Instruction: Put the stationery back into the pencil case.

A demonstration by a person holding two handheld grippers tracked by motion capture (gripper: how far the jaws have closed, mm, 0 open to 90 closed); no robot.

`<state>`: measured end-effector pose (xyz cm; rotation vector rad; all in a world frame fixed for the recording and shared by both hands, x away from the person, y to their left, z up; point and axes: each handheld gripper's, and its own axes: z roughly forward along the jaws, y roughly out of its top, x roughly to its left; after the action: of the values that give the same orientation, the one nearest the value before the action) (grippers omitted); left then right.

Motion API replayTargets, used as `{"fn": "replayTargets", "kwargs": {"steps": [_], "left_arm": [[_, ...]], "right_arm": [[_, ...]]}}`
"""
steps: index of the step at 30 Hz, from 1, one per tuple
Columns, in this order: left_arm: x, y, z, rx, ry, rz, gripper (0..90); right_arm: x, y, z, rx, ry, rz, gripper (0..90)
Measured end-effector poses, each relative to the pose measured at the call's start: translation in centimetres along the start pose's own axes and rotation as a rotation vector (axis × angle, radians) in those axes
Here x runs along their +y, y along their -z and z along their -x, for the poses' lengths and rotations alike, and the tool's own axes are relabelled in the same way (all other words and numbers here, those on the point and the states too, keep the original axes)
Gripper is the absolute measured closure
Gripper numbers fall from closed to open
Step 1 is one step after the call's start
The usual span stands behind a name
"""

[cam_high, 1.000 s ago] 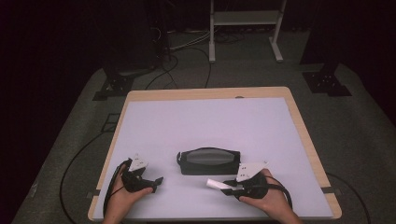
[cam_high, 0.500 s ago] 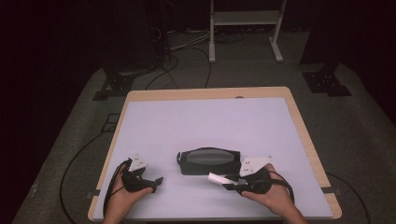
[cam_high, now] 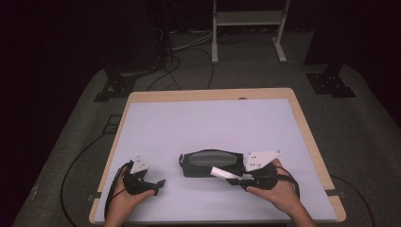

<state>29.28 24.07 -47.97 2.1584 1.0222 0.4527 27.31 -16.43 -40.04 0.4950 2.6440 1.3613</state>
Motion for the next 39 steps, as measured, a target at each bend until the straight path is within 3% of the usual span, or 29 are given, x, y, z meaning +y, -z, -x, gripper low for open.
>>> {"fn": "replayTargets", "kwargs": {"steps": [18, 39], "left_arm": [[0.0, 0.0, 0.0, 0.0, 0.0, 0.0, 4.5], [0.0, 0.0, 0.0, -0.002, 0.001, -0.001, 4.5]], "right_arm": [[2.0, 0.4, 1.6, -0.018, 0.013, 0.023, 70.4], [3.6, -2.1, 4.0, -0.014, 0.033, -0.028, 70.4]]}}
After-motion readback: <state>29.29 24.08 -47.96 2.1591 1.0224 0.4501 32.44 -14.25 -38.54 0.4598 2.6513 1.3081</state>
